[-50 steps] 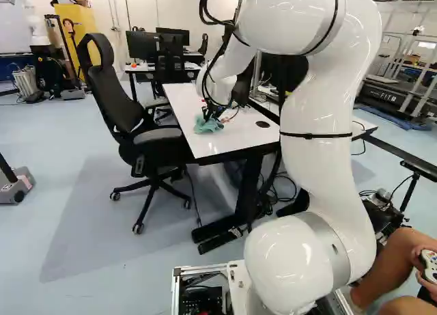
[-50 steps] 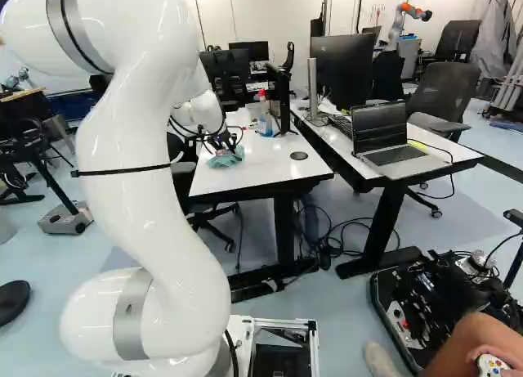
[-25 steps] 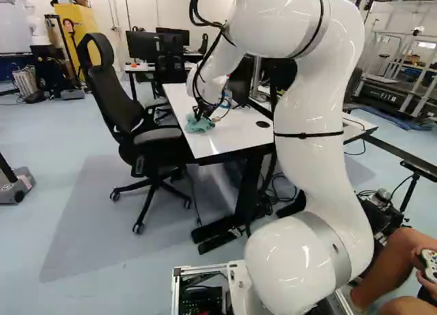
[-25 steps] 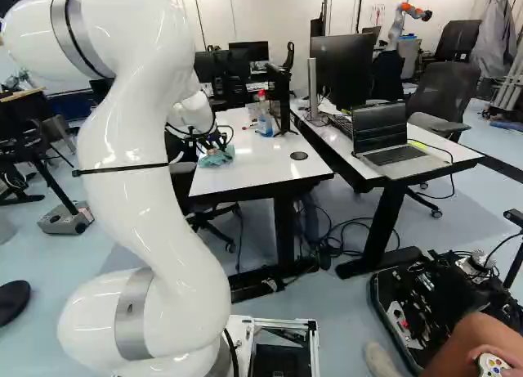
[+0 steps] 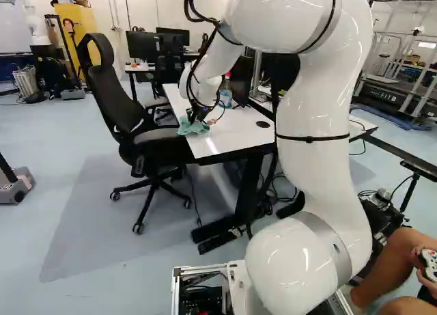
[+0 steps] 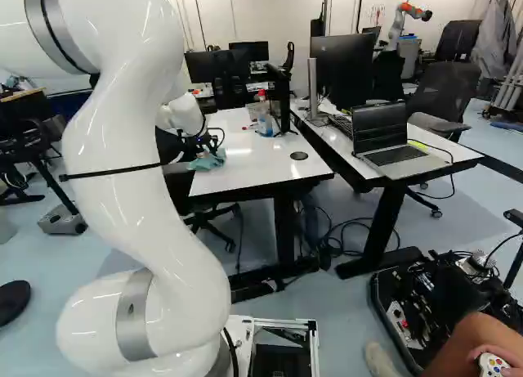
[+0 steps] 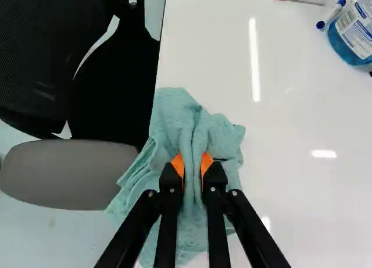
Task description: Clean the table with the green towel
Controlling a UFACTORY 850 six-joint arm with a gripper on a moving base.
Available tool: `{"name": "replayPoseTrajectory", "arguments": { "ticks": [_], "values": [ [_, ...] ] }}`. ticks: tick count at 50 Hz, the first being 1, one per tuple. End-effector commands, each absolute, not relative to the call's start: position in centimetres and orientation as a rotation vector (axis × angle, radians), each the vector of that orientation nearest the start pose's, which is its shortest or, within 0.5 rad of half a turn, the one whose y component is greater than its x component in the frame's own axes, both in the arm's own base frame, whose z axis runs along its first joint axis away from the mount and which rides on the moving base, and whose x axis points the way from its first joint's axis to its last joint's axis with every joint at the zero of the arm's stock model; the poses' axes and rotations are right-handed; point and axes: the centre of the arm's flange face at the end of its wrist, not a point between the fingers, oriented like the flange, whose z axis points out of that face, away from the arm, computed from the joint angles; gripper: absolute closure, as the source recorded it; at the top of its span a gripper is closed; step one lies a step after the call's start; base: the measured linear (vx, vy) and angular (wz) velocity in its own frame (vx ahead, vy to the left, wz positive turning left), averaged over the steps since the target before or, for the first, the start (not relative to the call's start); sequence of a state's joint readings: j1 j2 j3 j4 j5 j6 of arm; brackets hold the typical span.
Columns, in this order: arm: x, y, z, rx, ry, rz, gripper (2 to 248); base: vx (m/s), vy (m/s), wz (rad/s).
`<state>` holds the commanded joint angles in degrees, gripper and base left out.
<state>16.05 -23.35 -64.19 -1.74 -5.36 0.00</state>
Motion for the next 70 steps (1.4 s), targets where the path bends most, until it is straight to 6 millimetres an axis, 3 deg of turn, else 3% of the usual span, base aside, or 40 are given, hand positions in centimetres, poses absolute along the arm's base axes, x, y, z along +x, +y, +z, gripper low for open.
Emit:
{"name": "replayPoseTrajectory", "arguments": {
  "ticks": [19, 38, 55, 70],
  "values": [
    [54.0, 16.0, 42.6, -2.897, -0.465, -0.898, 200, 0.000, 0.000, 0.000],
    [51.5, 13.4, 42.8, -2.921, -0.419, -0.880, 200, 0.000, 0.000, 0.000],
    [50.4, 10.5, 42.8, -2.948, -0.347, -0.875, 200, 0.000, 0.000, 0.000],
    [50.7, 7.9, 42.8, -2.970, -0.273, -0.880, 200, 0.000, 0.000, 0.000]
  ]
}}
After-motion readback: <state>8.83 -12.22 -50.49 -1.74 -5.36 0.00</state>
